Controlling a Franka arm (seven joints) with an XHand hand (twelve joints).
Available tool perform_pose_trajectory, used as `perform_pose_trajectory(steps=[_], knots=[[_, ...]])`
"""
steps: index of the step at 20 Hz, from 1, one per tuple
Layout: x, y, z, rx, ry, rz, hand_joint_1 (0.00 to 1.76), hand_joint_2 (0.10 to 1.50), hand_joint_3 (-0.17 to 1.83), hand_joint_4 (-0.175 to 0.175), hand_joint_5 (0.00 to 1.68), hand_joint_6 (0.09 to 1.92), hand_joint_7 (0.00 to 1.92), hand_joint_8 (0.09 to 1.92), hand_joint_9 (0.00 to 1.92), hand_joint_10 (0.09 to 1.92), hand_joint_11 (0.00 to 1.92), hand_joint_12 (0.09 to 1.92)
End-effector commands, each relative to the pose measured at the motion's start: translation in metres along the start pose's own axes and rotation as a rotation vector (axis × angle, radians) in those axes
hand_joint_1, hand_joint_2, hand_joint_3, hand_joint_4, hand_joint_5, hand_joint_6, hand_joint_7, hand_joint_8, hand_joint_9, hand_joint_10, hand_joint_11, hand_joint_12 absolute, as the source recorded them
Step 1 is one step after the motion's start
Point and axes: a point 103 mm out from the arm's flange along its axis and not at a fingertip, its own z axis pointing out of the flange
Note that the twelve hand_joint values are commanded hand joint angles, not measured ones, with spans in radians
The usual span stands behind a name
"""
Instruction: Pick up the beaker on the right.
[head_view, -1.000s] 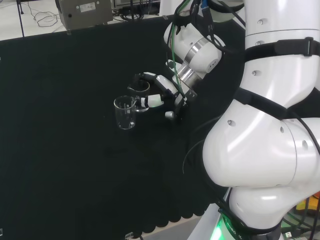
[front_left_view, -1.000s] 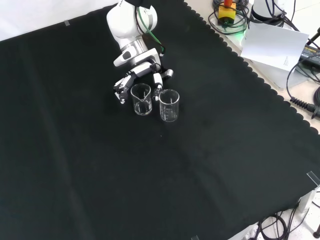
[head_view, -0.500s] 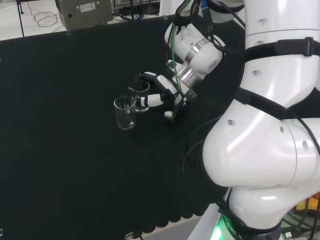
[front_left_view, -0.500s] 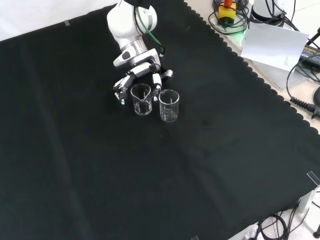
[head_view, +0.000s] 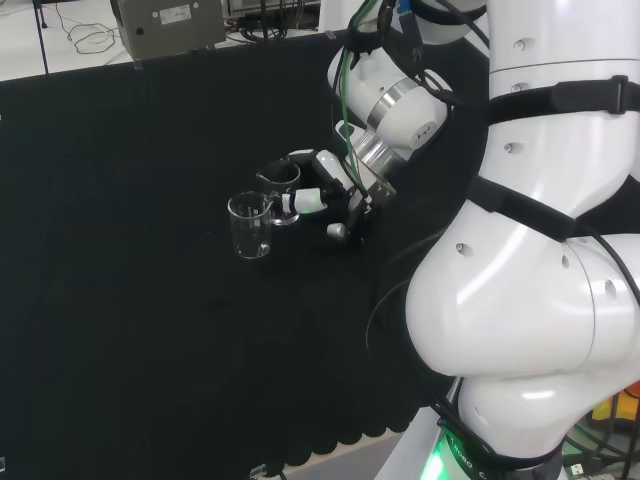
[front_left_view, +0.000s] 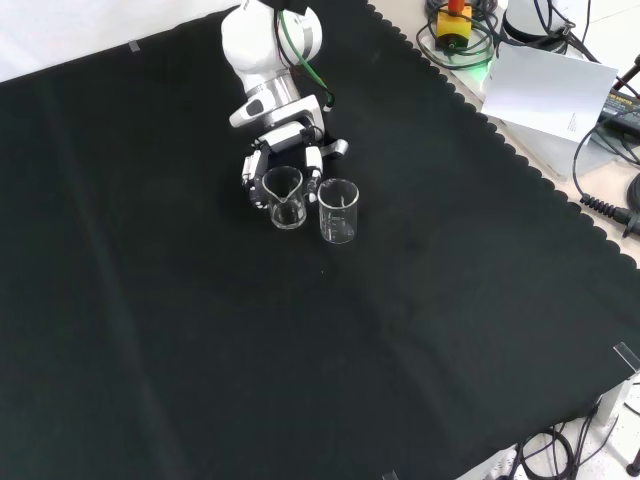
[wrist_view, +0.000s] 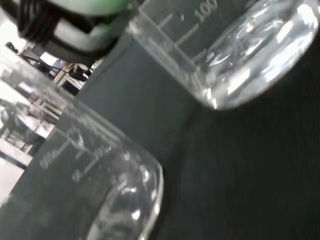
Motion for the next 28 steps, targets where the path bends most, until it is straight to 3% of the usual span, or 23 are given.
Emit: perform_pose_trajectory(steps=[1,10,19,28], knots=[[0.023,0.014,-0.041,-0.059,-0.071,-0.035,1.14,0.72,0.48,0.174,1.37,0.42,1.57,0.21,1.44,0.19,1.01,1.0],[0.034,0.007,-0.085,-0.031,-0.134,-0.091,1.14,0.71,0.5,0.175,1.39,0.39,1.63,0.13,1.51,0.11,1.1,0.94],[0.037,-0.022,-0.109,0.096,-0.22,-0.111,1.14,0.7,0.51,0.175,1.39,0.39,1.64,0.11,1.53,0.1,1.11,0.93],[0.057,-0.036,-0.123,0.169,-0.3,-0.136,1.14,0.67,0.57,0.175,1.37,0.46,1.66,0.09,1.54,0.09,1.11,0.93]])
